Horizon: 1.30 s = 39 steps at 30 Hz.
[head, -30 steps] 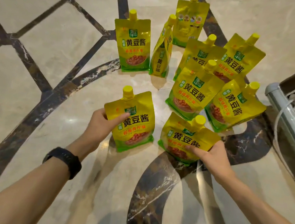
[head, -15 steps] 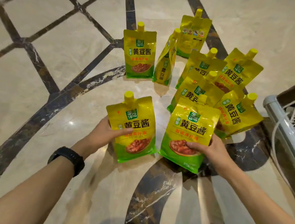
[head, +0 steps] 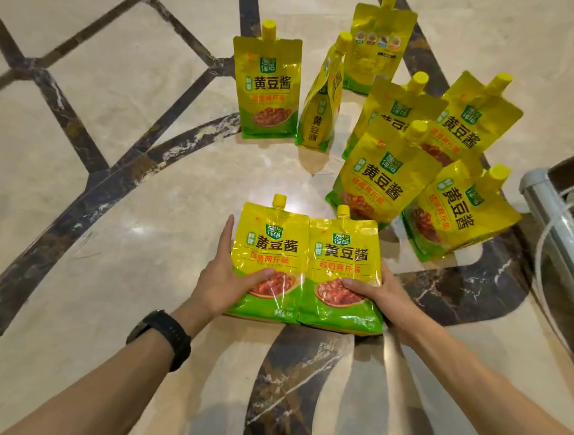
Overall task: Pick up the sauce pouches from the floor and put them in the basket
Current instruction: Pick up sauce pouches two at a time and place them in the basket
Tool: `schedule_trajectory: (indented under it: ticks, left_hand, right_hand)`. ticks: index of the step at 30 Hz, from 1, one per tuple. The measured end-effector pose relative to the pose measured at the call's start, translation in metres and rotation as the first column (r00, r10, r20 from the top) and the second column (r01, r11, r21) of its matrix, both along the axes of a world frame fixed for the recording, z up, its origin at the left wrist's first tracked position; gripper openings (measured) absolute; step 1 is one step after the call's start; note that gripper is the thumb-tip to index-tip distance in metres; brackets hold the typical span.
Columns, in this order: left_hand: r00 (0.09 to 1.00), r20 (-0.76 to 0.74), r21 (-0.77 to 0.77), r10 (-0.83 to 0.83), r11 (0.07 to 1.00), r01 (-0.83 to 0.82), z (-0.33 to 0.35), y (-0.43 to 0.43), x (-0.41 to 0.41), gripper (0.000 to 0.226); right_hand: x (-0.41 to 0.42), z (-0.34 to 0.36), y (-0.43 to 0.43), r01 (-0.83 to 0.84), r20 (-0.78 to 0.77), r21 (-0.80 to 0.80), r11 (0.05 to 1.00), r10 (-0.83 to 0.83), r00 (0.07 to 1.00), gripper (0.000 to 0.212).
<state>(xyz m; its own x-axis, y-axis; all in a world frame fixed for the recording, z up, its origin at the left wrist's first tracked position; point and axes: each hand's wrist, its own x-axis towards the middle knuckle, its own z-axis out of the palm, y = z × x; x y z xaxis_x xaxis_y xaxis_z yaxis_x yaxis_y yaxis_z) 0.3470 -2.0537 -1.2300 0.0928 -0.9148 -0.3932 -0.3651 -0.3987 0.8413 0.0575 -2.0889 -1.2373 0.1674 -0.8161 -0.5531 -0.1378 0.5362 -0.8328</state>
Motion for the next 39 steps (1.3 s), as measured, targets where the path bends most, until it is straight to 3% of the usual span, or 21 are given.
schedule_trajectory:
  ticks: [2,4,8,11,15,19,23,32,39]
  left_hand:
    - [0.996,0.091,-0.074,0.01,0.997,-0.003,0.005,0.005,-0.003,0.098]
    - [0.996,0.079,-0.115,0.03,0.993,-0.021,0.007,0.007,-0.004,0.074]
    - [0.995,0.076,-0.155,-0.057,0.985,0.068,-0.005,0.006,0.005,0.056]
    - [0.995,-0.012,-0.156,-0.096,0.983,0.093,-0.017,0.002,0.013,0.044]
    - [0.99,-0.126,-0.068,-0.063,0.996,0.055,-0.013,0.0,0.012,0.029]
    - [0.985,-0.153,-0.001,-0.076,0.997,0.076,-0.011,0.001,0.013,0.066]
    - [0.975,-0.213,0.016,-0.057,0.998,0.062,-0.009,0.01,0.003,0.087]
    - [0.942,-0.298,0.036,0.156,0.988,-0.152,-0.01,0.028,-0.008,0.081]
    - [0.936,-0.303,0.079,0.181,0.983,-0.164,-0.009,0.03,-0.004,0.081]
  right_hand:
    - [0.003,0.0,0.007,0.013,-0.033,-0.105,0.994,-0.017,0.999,0.097]
    - [0.003,0.004,0.013,-0.008,-0.046,-0.206,0.979,-0.002,0.999,0.108]
    - [0.0,0.009,0.01,-0.166,-0.162,-0.345,0.924,0.116,0.98,0.085]
    - [-0.007,0.007,0.003,-0.145,-0.103,-0.29,0.946,0.119,0.987,0.067]
    - [-0.007,0.003,0.007,-0.005,0.136,-0.104,0.995,0.019,0.991,0.078]
    - [-0.003,0.003,0.013,0.067,0.225,-0.01,0.998,-0.063,0.972,0.089]
    - [-0.001,0.01,0.012,0.023,0.148,-0.028,0.999,-0.019,0.989,0.081]
    - [0.008,0.01,0.021,0.009,0.174,0.039,0.999,-0.016,0.985,0.087]
    - [0.01,0.009,0.023,0.054,0.17,0.032,0.998,-0.058,0.984,0.087]
